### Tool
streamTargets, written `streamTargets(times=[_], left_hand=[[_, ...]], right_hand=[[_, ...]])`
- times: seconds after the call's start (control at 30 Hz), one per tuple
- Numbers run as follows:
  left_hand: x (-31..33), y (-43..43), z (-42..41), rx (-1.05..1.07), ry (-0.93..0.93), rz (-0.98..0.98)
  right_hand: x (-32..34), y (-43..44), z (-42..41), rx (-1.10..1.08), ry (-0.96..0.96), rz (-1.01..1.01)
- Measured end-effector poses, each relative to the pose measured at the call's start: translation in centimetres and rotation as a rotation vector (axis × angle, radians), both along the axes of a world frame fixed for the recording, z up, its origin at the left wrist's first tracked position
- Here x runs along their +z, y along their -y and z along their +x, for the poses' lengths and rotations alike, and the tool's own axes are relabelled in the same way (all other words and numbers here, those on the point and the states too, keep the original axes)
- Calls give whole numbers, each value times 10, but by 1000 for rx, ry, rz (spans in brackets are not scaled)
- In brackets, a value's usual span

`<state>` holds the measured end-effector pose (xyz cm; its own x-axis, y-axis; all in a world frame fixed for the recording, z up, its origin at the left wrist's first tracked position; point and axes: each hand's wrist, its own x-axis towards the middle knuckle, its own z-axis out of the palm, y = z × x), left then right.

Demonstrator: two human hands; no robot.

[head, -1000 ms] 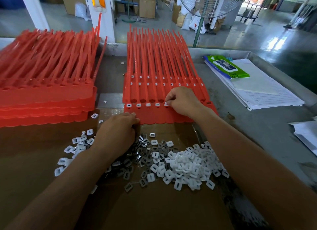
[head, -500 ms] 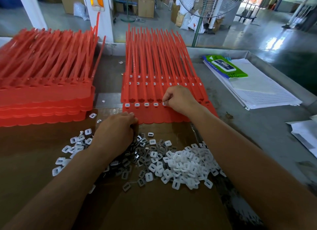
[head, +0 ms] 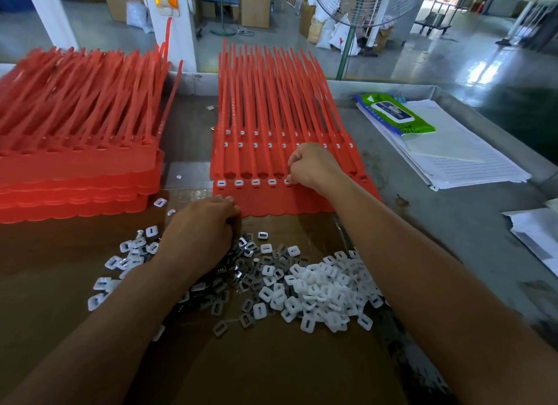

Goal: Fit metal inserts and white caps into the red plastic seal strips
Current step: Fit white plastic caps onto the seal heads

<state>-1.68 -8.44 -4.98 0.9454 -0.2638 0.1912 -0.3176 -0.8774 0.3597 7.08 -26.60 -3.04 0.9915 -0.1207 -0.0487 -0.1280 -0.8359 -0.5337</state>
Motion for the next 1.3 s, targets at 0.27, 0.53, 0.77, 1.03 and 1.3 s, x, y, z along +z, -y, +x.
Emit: streamTargets(times=[0.27, 0.53, 0.77, 1.03, 1.3], left_hand=[[1, 1, 0, -6, -8, 30], [1, 1, 1, -9, -20, 9], [0, 1, 3, 11, -35, 15], [1, 2, 3, 8, -34, 40], [1, 2, 3, 10, -35, 42]], right_hand=[[-7, 6, -6, 44, 86, 18], [4, 19, -28, 137, 135, 122], [19, 44, -76, 256, -1, 36], [23, 66, -112, 398, -198, -23], [20, 60, -121, 402, -193, 4]])
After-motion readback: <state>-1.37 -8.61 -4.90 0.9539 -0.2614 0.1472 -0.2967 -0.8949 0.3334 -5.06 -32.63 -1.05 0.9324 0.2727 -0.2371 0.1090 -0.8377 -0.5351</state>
